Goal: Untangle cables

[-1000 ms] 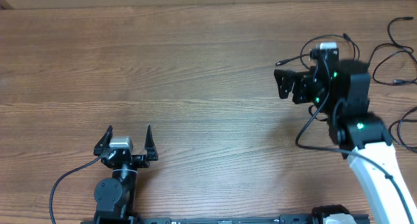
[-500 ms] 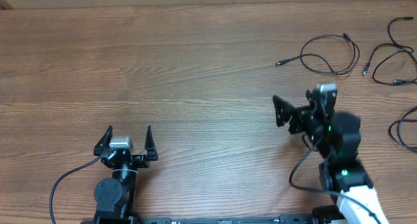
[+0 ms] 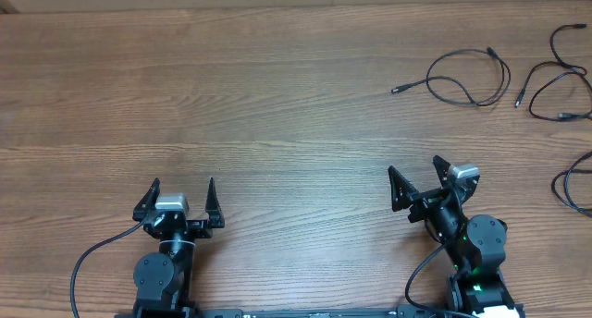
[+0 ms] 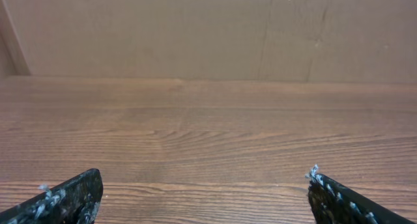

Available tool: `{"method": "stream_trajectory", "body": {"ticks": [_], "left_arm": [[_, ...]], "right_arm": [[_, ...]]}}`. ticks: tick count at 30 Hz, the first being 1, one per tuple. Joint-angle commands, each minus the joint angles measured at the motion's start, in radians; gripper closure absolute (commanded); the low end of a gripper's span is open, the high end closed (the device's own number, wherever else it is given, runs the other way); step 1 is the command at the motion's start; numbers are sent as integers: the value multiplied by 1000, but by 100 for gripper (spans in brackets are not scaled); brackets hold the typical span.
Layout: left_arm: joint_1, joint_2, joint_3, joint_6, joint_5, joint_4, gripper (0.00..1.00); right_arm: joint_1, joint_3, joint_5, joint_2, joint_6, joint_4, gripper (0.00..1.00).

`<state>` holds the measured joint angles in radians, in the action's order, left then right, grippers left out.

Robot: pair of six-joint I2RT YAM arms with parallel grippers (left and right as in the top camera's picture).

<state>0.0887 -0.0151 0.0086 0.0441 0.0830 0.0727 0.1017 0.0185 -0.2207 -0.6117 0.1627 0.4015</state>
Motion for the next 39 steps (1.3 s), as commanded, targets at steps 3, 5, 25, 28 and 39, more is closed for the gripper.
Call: {"method": "stream_trajectory", "body": {"ticks": [3, 5, 25, 28, 39], "left_arm": [[-11, 11, -3, -22, -5, -1, 0], [-11, 11, -3, -22, -5, -1, 0], [-11, 11, -3, -22, -5, -1, 0], [-11, 11, -3, -22, -5, -1, 1], [-11, 11, -3, -22, -5, -1, 0]], "right_arm": [[3, -10, 21, 68, 5, -19, 0], [3, -10, 30, 93, 4, -41, 0], [3, -10, 49, 394, -113, -348, 0], [3, -10, 53, 448, -116, -401, 0], [3, -10, 154, 610, -114, -483, 0]]}}
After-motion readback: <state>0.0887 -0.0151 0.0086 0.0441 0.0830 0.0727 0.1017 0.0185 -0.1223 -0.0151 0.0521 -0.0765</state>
